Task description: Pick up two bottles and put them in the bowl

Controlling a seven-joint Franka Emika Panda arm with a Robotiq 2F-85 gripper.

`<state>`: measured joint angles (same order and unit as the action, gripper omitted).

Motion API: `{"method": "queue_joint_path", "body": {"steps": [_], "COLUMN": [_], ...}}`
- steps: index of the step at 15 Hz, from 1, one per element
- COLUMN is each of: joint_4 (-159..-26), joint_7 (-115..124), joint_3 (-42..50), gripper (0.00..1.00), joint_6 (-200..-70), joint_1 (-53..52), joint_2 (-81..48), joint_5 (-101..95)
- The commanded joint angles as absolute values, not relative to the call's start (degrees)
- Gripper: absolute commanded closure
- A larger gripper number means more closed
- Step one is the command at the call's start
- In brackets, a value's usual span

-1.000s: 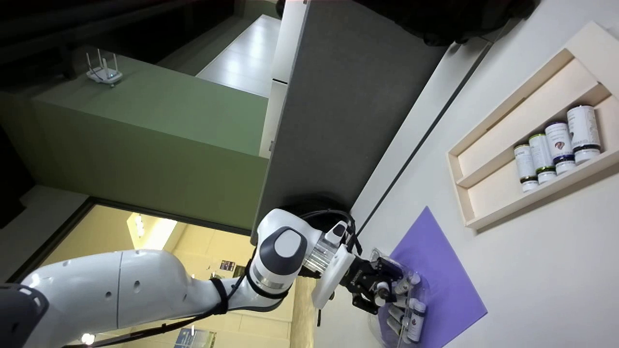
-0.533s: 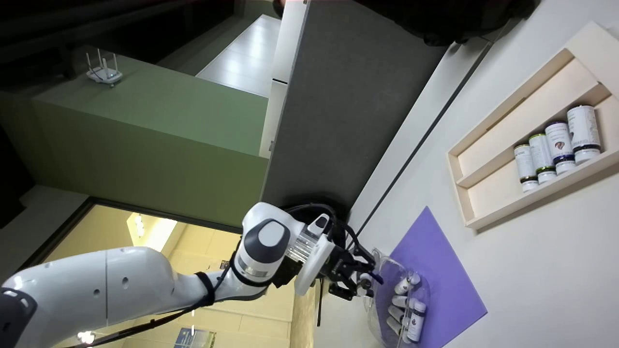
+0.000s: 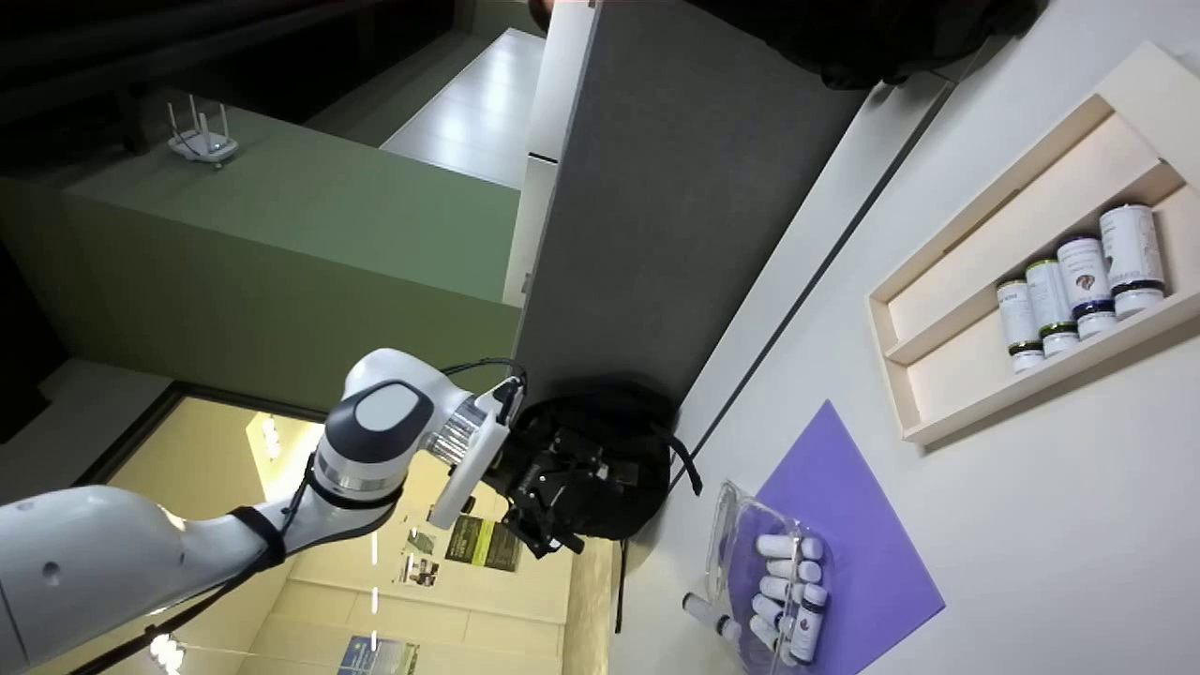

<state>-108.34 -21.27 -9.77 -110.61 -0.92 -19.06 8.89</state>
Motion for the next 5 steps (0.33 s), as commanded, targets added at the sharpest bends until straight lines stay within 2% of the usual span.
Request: {"method": "queue_joint_path", "body": {"steps": [1, 5], "joint_4": [-107.8, -107.7], "joint_7": [-21.5, -21.7], "joint_3": [-8.9, -8.7], "gripper": [0.0, 0.0], "joint_6": [-108.8, -108.4], "joint_1": [-1.5, -1.6], "joint_2": [-18.4, -18.4], "joint_5": [9.5, 9.5]}}
